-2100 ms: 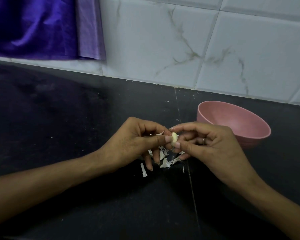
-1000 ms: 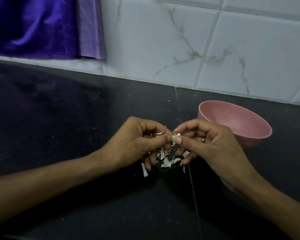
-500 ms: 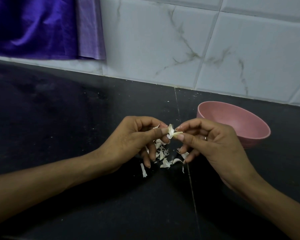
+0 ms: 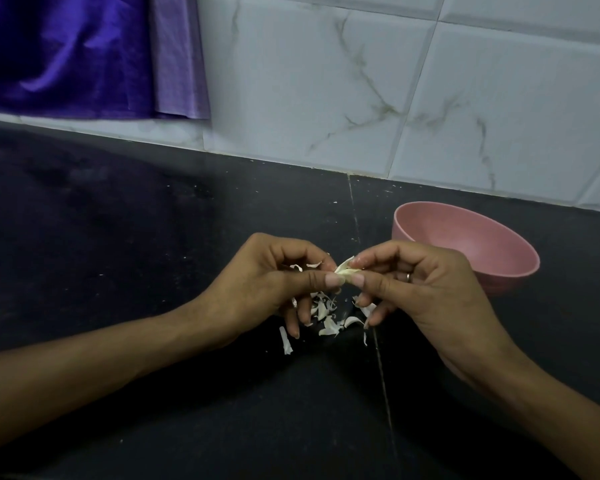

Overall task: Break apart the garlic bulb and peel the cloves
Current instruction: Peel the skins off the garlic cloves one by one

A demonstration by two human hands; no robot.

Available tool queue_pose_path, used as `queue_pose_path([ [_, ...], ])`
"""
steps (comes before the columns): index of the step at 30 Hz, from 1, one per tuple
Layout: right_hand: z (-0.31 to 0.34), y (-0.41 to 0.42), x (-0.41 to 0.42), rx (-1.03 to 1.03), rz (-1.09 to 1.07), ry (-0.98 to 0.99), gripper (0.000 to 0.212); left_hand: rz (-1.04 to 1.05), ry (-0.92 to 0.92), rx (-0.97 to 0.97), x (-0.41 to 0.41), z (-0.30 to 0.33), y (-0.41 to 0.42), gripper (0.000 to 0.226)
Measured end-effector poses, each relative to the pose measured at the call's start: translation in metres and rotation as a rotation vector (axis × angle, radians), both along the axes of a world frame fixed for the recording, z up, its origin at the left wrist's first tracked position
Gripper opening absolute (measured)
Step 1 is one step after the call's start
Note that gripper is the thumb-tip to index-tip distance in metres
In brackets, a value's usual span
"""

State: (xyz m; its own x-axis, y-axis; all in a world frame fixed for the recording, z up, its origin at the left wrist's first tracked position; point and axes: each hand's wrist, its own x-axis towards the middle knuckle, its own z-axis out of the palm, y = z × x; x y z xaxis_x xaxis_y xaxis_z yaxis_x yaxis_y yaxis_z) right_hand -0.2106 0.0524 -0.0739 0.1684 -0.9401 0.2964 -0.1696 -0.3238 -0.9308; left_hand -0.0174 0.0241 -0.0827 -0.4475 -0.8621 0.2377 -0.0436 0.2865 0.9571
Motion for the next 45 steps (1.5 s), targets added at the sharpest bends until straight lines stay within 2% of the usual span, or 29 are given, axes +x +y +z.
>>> queue_pose_path([
  [4,0.0023,-0.0001,0.0014,0.047,0.03,-0.046,0.014,-0.017,0.018,0.02,0.0005,0.0006,0.0003,0.009],
  [12,0.0055,-0.0012,-0.0008,0.229,0.114,-0.183,0.012,-0.086,0.059,0.054,0.0004,0.0042,0.0024,0.012],
  [18,0.0081,-0.0017,-0.0015,0.241,0.128,-0.221,0.014,-0.032,0.059,-0.016,0.0009,0.0042,0.0005,0.013],
  [22,0.0069,-0.0029,-0.0012,0.245,0.119,-0.21,0.014,-0.019,0.048,-0.057,0.002,0.0013,-0.0018,0.012],
  [29,0.0094,-0.0028,0.0009,0.209,0.085,-0.177,0.039,-0.006,0.051,-0.066,0.002,-0.0008,-0.0034,0.007],
  [45,0.0055,-0.0043,0.0009,0.203,0.109,-0.061,0.044,0.102,0.078,-0.068,0.0035,0.0043,-0.0039,0.021],
])
